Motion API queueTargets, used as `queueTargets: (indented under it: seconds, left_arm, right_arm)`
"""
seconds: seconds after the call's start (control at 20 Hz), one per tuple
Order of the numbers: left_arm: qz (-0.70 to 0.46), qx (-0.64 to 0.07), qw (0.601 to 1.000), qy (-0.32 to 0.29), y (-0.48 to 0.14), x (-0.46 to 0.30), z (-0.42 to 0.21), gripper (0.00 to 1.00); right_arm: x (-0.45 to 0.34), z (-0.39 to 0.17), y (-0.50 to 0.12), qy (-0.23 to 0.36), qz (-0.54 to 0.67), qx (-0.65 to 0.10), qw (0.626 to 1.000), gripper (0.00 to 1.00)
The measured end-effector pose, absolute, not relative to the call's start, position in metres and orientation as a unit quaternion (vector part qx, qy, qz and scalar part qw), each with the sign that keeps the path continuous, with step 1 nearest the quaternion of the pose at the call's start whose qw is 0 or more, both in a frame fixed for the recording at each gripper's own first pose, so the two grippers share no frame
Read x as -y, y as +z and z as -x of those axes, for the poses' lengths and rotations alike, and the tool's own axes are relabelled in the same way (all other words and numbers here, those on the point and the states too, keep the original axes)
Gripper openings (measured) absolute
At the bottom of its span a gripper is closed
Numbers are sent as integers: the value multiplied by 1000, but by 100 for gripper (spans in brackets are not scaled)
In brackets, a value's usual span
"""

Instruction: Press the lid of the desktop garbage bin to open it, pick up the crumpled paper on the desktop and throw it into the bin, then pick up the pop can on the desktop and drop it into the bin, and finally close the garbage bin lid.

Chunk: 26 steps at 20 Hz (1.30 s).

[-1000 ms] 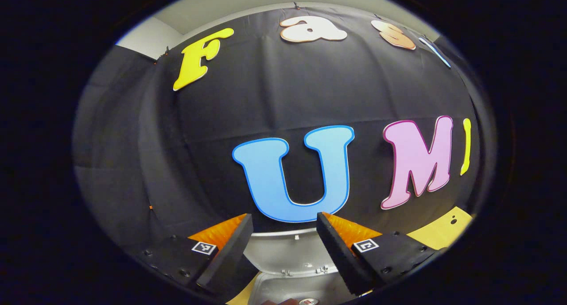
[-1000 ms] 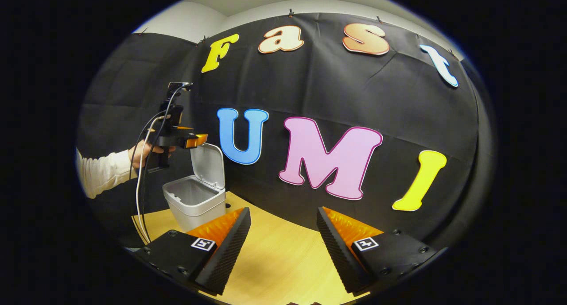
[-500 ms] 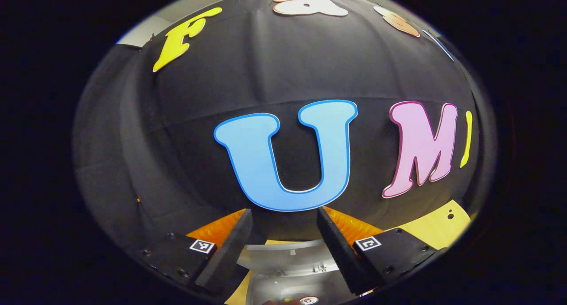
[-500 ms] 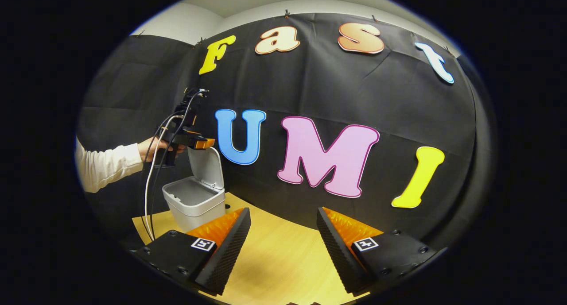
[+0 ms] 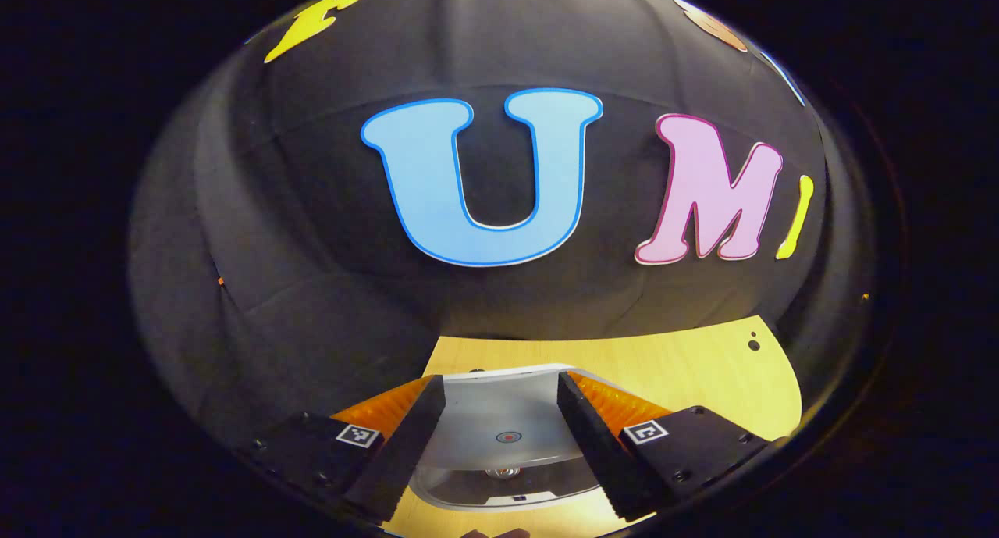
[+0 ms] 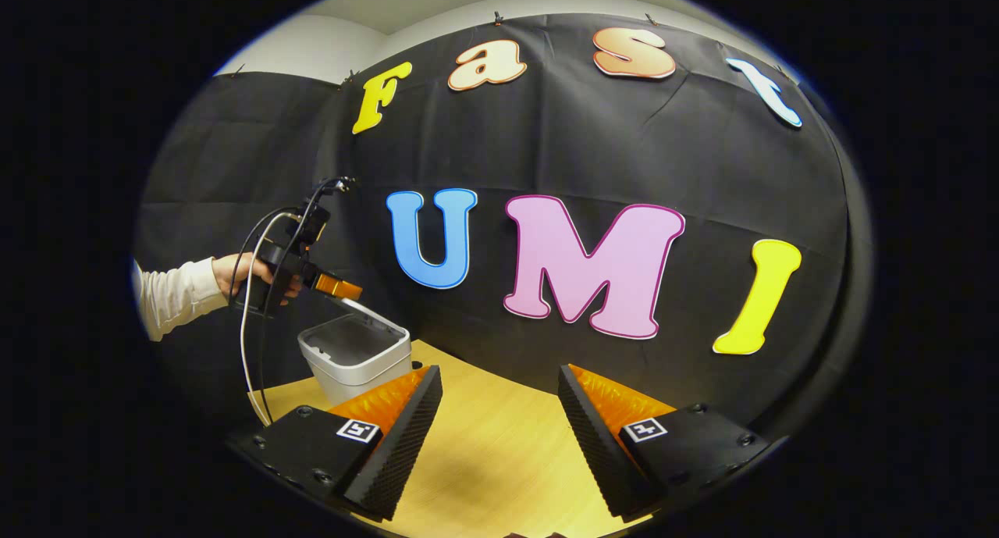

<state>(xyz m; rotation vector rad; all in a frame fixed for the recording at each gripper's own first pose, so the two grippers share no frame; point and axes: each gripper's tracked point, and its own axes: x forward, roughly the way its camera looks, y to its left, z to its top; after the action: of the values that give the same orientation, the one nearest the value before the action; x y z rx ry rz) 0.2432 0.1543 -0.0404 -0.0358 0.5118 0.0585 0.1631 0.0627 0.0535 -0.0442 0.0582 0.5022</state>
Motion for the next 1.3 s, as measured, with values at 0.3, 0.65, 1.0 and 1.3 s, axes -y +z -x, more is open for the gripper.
queueTargets:
  seconds: [0.3, 0.65, 1.0, 1.3]
  left_arm:
    - [23, -288, 957, 15, -73, -145, -227, 100]
    - [19, -326, 945, 2, -110, -136, -215, 98]
    - [2, -344, 939, -3, -131, -133, -207, 99]
    - [6, -365, 931, -10, -138, -129, -205, 99]
  right_arm:
    - [-63, -164, 49, 249, 16, -32, 968, 97]
    - [-55, -164, 44, 241, 8, -37, 970, 97]
    - [-52, -161, 43, 239, 2, -37, 970, 96]
    - [-51, -156, 40, 238, 1, -38, 971, 96]
